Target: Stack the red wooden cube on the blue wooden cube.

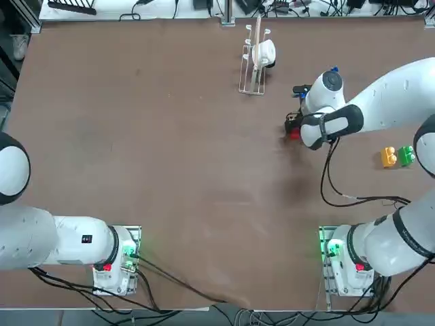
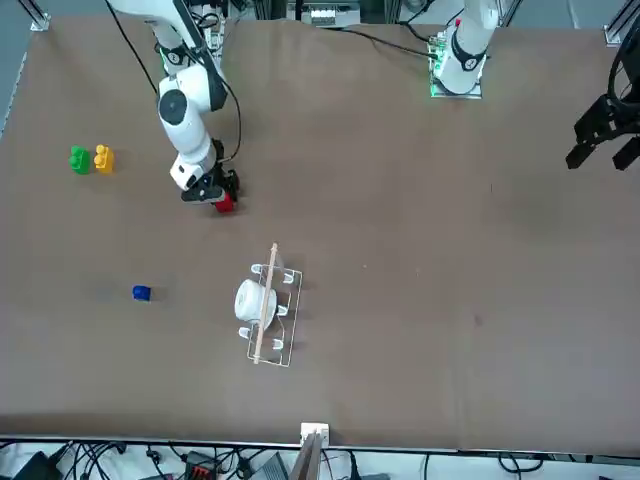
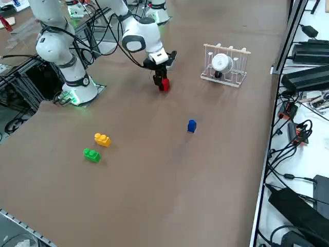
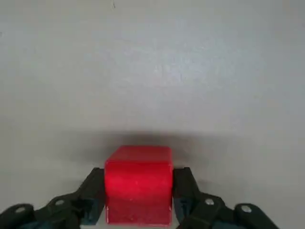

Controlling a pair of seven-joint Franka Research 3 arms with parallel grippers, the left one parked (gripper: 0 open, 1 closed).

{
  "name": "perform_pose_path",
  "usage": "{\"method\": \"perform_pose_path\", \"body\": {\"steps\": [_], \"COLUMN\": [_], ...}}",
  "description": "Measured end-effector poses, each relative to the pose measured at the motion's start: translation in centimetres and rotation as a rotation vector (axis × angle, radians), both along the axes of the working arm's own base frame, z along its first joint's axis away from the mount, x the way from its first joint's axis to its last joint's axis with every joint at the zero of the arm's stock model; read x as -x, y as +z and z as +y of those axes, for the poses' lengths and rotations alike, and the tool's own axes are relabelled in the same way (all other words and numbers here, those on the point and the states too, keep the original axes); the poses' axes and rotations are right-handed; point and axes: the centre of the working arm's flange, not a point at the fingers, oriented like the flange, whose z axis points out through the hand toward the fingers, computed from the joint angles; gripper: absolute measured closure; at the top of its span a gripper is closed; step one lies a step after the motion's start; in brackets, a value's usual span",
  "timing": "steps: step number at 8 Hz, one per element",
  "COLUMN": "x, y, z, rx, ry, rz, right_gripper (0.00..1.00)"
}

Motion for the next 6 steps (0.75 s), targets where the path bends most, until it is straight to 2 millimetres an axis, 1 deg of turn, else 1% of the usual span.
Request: {"method": "perform_pose_path", "body": {"steps": [3, 4, 5, 6], "x": [-0.8, -1.3, -1.9, -2.8], "y": [0.7, 1.4, 2.7, 4.5], "z": [0.2, -0.1, -0.5, -1.4], "rx": [-0.008, -0.011, -0.013, -0.012], "ry": [-0.003, -0.011, -0.024, -0.03], "rz": [-0.019, -0.031, -0.042, -0.048], "right_gripper": [0.3, 0.3, 0.3, 0.3]}}
